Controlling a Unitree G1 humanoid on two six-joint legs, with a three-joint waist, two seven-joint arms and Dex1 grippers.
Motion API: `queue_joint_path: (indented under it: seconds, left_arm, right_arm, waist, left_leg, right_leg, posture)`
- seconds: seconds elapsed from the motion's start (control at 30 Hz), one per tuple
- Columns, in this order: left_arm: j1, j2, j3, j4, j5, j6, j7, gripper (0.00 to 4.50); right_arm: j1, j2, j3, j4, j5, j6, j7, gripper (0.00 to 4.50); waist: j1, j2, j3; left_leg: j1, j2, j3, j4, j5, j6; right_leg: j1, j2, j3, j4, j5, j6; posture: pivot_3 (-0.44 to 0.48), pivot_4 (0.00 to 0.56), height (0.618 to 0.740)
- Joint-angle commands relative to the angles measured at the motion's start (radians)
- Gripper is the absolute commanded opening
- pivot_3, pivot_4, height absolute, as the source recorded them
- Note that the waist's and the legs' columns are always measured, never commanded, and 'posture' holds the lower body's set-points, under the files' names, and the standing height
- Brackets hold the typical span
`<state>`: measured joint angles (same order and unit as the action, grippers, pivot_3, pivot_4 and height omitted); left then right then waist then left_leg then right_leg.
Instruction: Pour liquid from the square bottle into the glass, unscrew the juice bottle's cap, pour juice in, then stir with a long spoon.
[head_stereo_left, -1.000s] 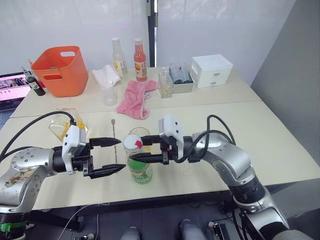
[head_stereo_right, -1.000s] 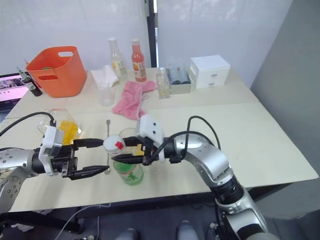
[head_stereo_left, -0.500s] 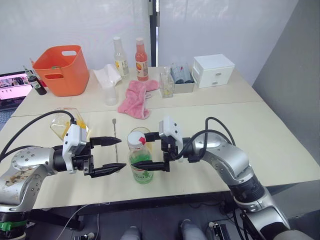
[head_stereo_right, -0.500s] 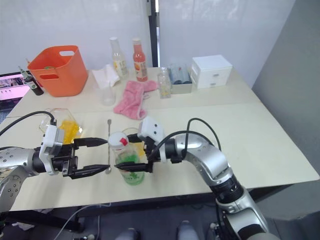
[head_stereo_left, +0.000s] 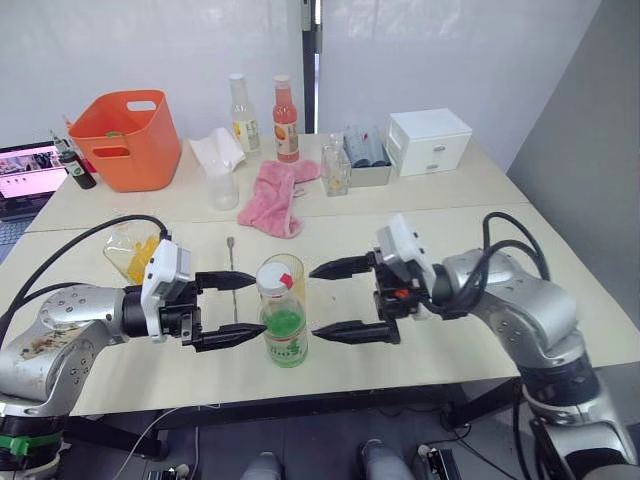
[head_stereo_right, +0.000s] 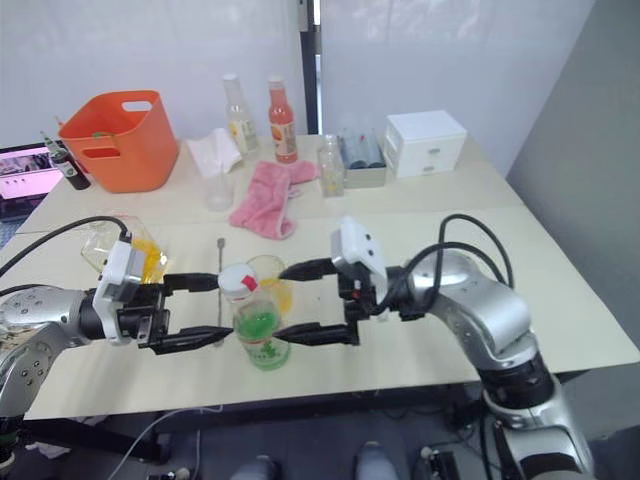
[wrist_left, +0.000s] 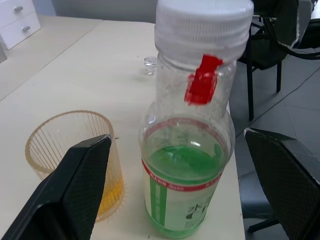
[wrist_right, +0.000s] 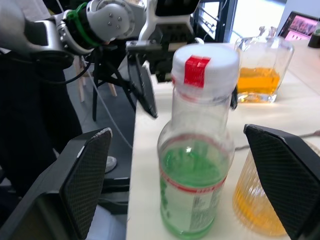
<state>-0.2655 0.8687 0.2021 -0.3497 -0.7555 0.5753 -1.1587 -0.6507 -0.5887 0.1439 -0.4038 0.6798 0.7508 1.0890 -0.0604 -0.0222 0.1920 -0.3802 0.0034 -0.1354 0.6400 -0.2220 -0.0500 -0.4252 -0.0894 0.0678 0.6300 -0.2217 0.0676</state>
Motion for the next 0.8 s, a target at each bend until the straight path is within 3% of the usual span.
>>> queue_joint_path:
  seconds: [0.03, 0.57, 0.8]
  left_arm:
    - [-0.037, 0.010, -0.002, -0.041, -0.037, 0.030, 0.007, 4.50]
    - [-0.142, -0.016, -0.093, 0.026, -0.020, 0.057, -0.009, 4.50]
    - [-0.137, -0.039, -0.105, 0.046, -0.003, 0.036, -0.019, 2.32]
  right_arm:
    - [-0.010, -0.006, -0.030, -0.036, 0.035, 0.008, -0.012, 4.49]
    - [-0.006, -0.006, -0.009, -0.055, 0.027, 0.009, -0.065, 4.49]
    - [-0.014, -0.009, -0.016, -0.063, 0.037, 0.019, -0.075, 4.50]
  waist:
    - [-0.003, 0.000, 0.000]
    - [0.001, 0.000, 0.000]
    - [0.002, 0.000, 0.000]
  left_leg:
    - [0.000, 0.000, 0.000, 0.000, 0.000, 0.000]
    - [0.000, 0.000, 0.000, 0.000, 0.000, 0.000]
    - [0.000, 0.000, 0.000, 0.000, 0.000, 0.000]
  right_leg:
    - [0.000, 0.000, 0.000, 0.000, 0.000, 0.000]
    - [0.000, 0.000, 0.000, 0.000, 0.000, 0.000]
    - [0.000, 0.000, 0.000, 0.000, 0.000, 0.000]
  posture:
    - [0.000, 0.150, 0.739]
    - [0.000, 0.150, 0.739]
    - [0.000, 0.150, 0.739]
